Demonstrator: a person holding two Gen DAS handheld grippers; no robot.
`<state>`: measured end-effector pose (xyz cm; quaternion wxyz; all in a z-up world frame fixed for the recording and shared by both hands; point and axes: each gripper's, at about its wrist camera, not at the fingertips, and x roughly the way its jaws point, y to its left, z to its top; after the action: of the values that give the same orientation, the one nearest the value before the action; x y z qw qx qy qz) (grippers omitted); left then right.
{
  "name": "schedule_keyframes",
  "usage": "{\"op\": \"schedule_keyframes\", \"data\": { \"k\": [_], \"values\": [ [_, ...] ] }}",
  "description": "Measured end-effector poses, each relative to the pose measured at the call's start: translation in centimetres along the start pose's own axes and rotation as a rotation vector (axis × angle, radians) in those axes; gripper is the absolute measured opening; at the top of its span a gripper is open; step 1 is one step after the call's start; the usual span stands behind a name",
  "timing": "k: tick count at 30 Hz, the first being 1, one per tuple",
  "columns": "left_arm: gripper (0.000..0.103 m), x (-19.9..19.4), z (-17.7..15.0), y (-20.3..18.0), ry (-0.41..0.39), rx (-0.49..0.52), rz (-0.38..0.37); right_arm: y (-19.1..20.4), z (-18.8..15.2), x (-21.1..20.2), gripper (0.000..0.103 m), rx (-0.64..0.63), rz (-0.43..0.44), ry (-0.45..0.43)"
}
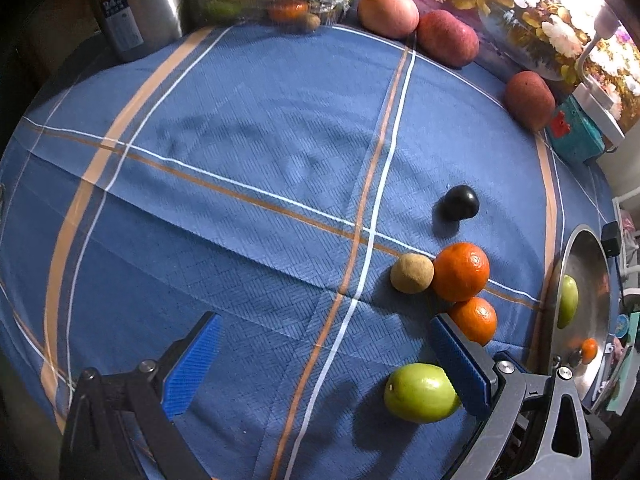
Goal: Organize fruits
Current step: 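Grasp the brown kiwi with the right tool while the left tool grasps a green pear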
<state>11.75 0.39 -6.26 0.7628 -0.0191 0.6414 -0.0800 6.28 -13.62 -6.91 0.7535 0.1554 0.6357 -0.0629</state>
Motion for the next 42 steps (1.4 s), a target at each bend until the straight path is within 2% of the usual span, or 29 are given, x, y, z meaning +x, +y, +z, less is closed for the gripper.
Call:
{"op": "schedule_keyframes", "data": {
  "k": [7, 10, 12, 26, 32, 39, 42],
  "values": [
    [0.103, 0.1, -0.1, 0.1, 0.015, -0.023, -0.025, 0.3, -0.1, 0.1, 0.03, -0.002, 0.06, 0.013],
    [0.103, 0.0, -0.3, 0.3, 0.023, -0.033, -0.037, 0.6, -0.3, 0.1, 0.027, -0.007, 0.066, 0.012],
    [0.103, -0.2, -0.4, 0.4, 0.034, -0.069, -0.051, 0.9, -0.1, 0.3, 0.027, -0.005, 0.07, 0.013],
    [0.101, -0.1, -1.5, -0.8, 0.075, -0.054, -0.099, -0.8, -0.6, -0.9, 0.027, 0.025, 0.064, 0.007],
    [0.096, 0.5, -2.3, -2.8, 0.096, -0.034, -0.117, -3.0, -0.8, -1.8, 0.027, 0.07, 0.024, -0.005],
    [0.085, 1.2, -3.0, -4.8, 0.124, -0.033, -0.148, -4.4, -1.1, -1.7, 0.027, 0.094, 0.008, 0.008],
    [0.085, 1.5, -3.5, -5.4, 0.132, -0.042, -0.154, -4.7, -1.2, -1.8, 0.027, 0.097, 0.005, 0.007]
  ]
}}
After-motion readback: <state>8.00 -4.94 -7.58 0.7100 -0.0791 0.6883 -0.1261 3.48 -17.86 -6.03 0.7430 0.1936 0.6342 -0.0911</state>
